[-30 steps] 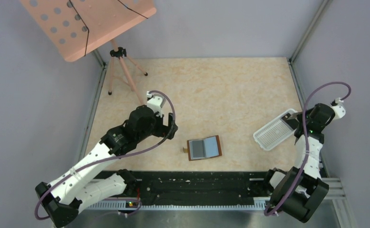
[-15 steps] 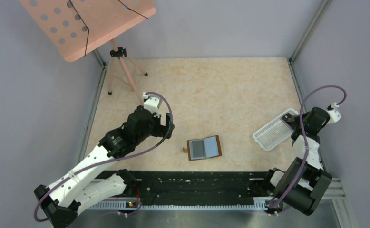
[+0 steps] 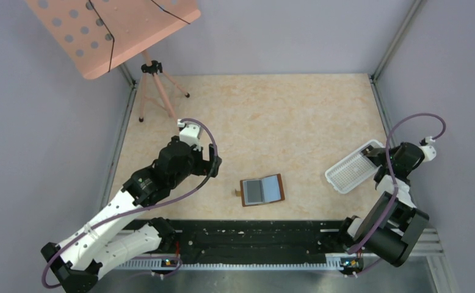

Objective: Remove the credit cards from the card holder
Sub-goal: Place the credit card in the storage box.

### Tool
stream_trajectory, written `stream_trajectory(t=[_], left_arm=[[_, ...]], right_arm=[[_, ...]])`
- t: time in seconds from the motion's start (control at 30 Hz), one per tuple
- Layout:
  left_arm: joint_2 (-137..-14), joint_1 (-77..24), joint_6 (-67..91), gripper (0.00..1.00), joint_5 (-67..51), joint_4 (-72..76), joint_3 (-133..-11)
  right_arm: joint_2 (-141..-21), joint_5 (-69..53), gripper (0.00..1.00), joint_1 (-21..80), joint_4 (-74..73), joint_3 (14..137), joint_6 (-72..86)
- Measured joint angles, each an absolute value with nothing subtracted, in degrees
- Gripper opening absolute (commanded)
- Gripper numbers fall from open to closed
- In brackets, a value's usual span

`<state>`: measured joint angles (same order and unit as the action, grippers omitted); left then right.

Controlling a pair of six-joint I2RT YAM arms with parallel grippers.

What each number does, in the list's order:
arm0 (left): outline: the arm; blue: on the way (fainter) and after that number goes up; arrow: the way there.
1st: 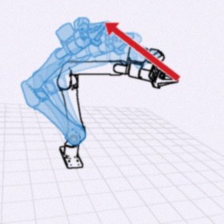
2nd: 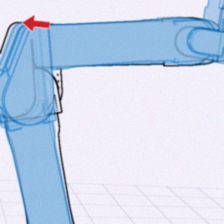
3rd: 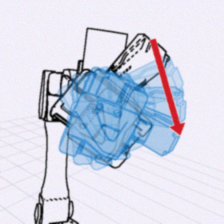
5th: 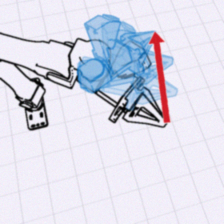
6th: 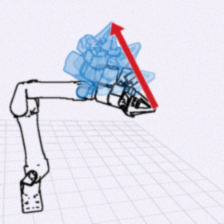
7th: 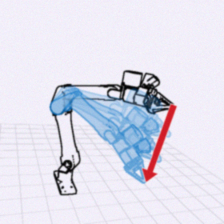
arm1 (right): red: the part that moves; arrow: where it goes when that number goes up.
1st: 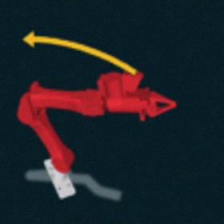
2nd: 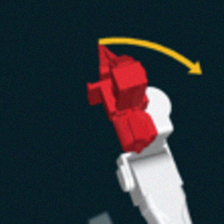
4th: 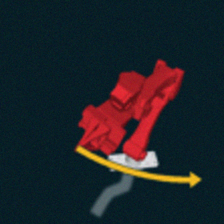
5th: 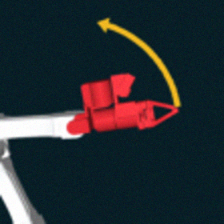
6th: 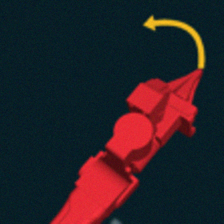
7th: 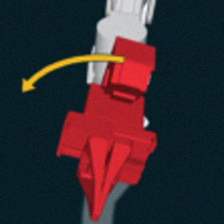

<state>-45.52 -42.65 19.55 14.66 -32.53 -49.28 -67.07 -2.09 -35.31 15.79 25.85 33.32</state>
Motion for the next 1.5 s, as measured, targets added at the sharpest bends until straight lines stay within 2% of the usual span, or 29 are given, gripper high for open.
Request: stream_trajectory(t=[0.6, 0.8, 0.93, 1.5], left_arm=[[-46.5, -42.7, 20.6, 0.99, 12.9, -31.6, -49.3], [-46.6, -42.7, 20.7, 0.99, 12.6, -31.5, -49.3], [-46.7, -42.7, 20.7, 0.99, 12.3, -31.4, -49.3], [-46.5, -42.7, 21.1, 0.99, 12.2, -31.3, -49.4]], right_arm=[[-73.5, -4.9, 0.00, -36.6, 21.6, 25.1, 33.6], [-74.4, -4.4, 0.16, -36.6, 21.4, 25.1, 33.0], [-74.8, -3.7, 0.22, -36.6, 20.0, 25.3, 32.4], [-75.2, -1.7, 0.32, -36.7, 13.4, 30.5, 31.0]])
